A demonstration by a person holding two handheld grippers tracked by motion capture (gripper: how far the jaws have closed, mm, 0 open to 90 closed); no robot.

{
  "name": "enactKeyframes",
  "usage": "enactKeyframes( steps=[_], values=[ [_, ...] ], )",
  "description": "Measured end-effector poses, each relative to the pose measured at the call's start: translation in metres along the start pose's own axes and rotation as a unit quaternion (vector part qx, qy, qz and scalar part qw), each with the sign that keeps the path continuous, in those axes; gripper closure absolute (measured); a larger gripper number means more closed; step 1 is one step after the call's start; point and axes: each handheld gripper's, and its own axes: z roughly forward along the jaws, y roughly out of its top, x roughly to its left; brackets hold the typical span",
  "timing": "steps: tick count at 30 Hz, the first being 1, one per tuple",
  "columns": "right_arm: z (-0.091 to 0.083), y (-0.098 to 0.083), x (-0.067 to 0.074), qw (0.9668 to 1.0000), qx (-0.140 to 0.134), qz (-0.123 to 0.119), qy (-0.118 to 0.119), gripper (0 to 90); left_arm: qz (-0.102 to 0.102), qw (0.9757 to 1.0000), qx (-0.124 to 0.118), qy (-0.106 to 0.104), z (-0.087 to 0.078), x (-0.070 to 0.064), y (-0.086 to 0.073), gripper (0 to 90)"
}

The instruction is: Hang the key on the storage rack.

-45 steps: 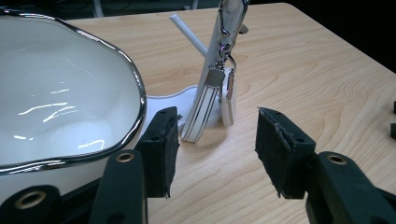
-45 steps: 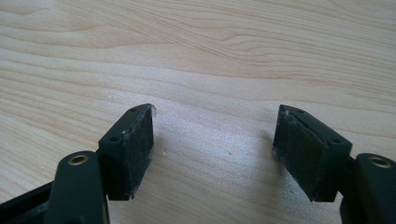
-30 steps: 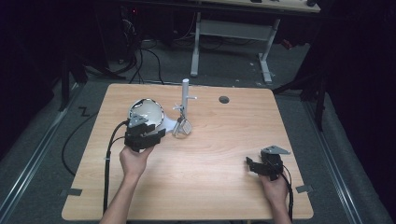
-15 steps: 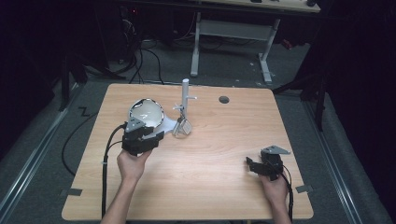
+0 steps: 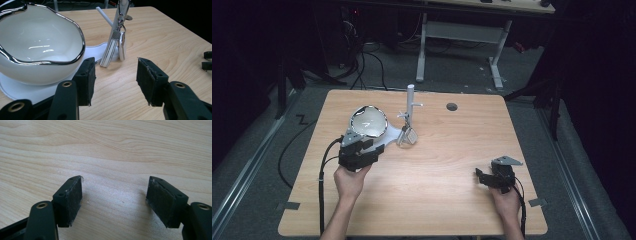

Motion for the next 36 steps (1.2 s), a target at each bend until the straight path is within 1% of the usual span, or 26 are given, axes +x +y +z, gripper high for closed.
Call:
enactKeyframes(
  steps=[5, 9, 16, 19, 24, 26, 29, 34, 36],
  values=[
    [0.000, 0.000, 0.000, 1.0000, 0.000, -0.001, 0.000, 28.9, -0.001, 1.0000, 0.001, 0.000, -0.002, 0.001, -0.003, 49.4],
    [0.000, 0.000, 0.000, 1.0000, 0.000, -0.001, 0.000, 28.9, -0.008, 1.0000, -0.003, 0.000, -0.005, 0.002, -0.007, 49.4],
    [0.000, 0.000, 0.000, 1.0000, 0.000, 0.000, 0.000, 28.9, -0.014, 0.9999, -0.002, 0.003, -0.009, 0.004, -0.016, 49.2],
    [0.000, 0.000, 0.000, 1.0000, 0.000, 0.000, 0.000, 28.9, -0.020, 0.9998, -0.006, 0.003, -0.011, 0.005, -0.019, 49.1],
    [0.000, 0.000, 0.000, 1.0000, 0.000, 0.000, 0.000, 28.9, -0.025, 0.9997, -0.007, 0.005, -0.014, 0.006, -0.023, 48.9],
    [0.000, 0.000, 0.000, 1.0000, 0.000, 0.000, 0.000, 28.9, -0.026, 0.9996, -0.007, 0.007, -0.015, 0.007, -0.025, 48.7],
    [0.000, 0.000, 0.000, 1.0000, 0.000, -0.001, 0.000, 28.9, -0.032, 0.9994, -0.012, 0.007, -0.017, 0.009, -0.028, 48.2],
    [0.000, 0.000, 0.000, 1.0000, 0.000, 0.000, 0.000, 28.9, -0.040, 0.9991, -0.012, 0.008, -0.020, 0.012, -0.034, 47.7],
    [0.000, 0.000, 0.000, 1.0000, 0.000, 0.000, 0.000, 28.9, -0.041, 0.9990, -0.012, 0.011, -0.021, 0.013, -0.035, 47.5]
  ],
)
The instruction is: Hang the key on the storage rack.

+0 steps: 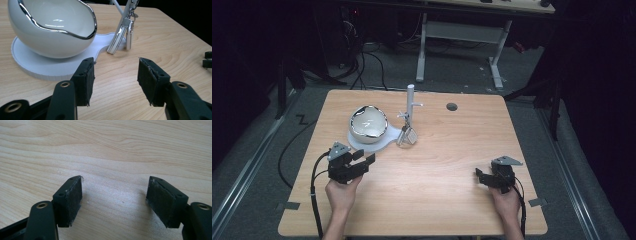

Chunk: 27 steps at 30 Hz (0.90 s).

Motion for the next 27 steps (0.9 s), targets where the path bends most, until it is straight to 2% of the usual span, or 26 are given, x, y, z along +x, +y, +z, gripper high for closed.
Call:
enactKeyframes(
  steps=[4, 27],
  values=[
    [0.000, 0.000, 0.000, 1.0000, 0.000, 0.000, 0.000, 28.9, -0.007, 1.0000, -0.004, 0.000, -0.003, 0.002, -0.003, 47.3],
    [0.000, 0.000, 0.000, 1.0000, 0.000, 0.001, 0.000, 28.9, -0.034, 0.9992, 0.011, 0.018, -0.002, 0.015, -0.030, 46.7]
  ],
)
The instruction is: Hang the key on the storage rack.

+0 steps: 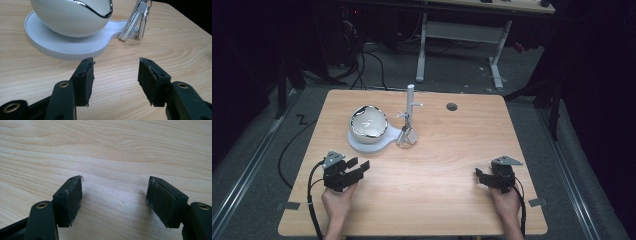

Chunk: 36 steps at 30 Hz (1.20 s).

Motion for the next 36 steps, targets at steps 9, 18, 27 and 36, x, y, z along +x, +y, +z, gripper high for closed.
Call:
enactKeyframes(
  steps=[9, 18, 27, 36],
  values=[
    [0.000, 0.000, 0.000, 1.0000, 0.000, 0.000, 0.000, 28.9, -0.007, 0.9999, 0.005, 0.010, 0.001, 0.005, -0.008, 46.7],
    [0.000, 0.000, 0.000, 1.0000, 0.000, 0.000, 0.000, 28.9, -0.004, 0.9992, 0.025, 0.031, 0.008, 0.010, -0.018, 46.5],
    [0.000, 0.000, 0.000, 1.0000, 0.000, 0.000, 0.000, 29.0, -0.003, 0.9978, 0.046, 0.047, 0.016, 0.015, -0.025, 46.5],
    [0.000, 0.000, 0.000, 1.0000, 0.000, 0.000, 0.000, 28.9, 0.037, 0.9932, 0.062, 0.091, 0.024, 0.013, -0.033, 44.4]
  ],
)
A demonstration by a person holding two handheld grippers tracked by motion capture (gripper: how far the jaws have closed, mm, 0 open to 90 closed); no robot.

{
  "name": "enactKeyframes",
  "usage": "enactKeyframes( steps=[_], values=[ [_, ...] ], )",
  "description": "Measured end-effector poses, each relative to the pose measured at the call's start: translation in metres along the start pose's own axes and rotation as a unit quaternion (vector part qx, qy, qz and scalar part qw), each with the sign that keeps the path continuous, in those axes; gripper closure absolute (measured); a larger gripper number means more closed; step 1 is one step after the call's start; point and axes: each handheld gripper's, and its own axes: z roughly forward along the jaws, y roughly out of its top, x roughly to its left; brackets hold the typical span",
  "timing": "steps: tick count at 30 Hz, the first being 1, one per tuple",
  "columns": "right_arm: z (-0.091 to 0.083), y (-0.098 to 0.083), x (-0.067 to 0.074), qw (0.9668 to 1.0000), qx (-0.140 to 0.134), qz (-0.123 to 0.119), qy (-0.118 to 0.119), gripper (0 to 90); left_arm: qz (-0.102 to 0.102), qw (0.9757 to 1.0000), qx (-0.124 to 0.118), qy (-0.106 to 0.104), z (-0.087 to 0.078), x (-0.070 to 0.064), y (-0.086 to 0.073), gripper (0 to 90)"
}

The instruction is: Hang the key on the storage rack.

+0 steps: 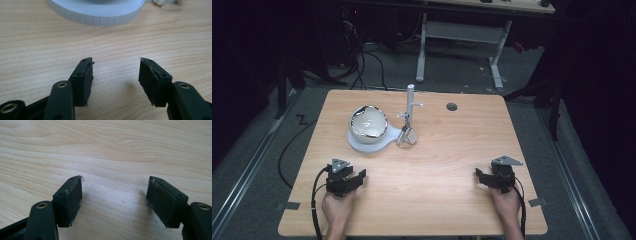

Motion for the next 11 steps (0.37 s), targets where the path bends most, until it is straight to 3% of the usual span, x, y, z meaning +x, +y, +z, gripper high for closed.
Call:
enactKeyframes(
  steps=[6, 11],
  values=[
    [0.0000, 0.0000, 0.0000, 1.0000, 0.000, 0.000, 0.000, 28.9, 0.036, 0.9991, 0.010, 0.020, 0.0027, -0.0076, 0.0007, 40.0],
    [0.0000, 0.0000, 0.0000, 1.0000, 0.000, 0.000, 0.000, 29.0, 0.047, 0.9986, 0.014, 0.020, 0.0037, -0.0099, 0.0007, 35.8]
  ],
)
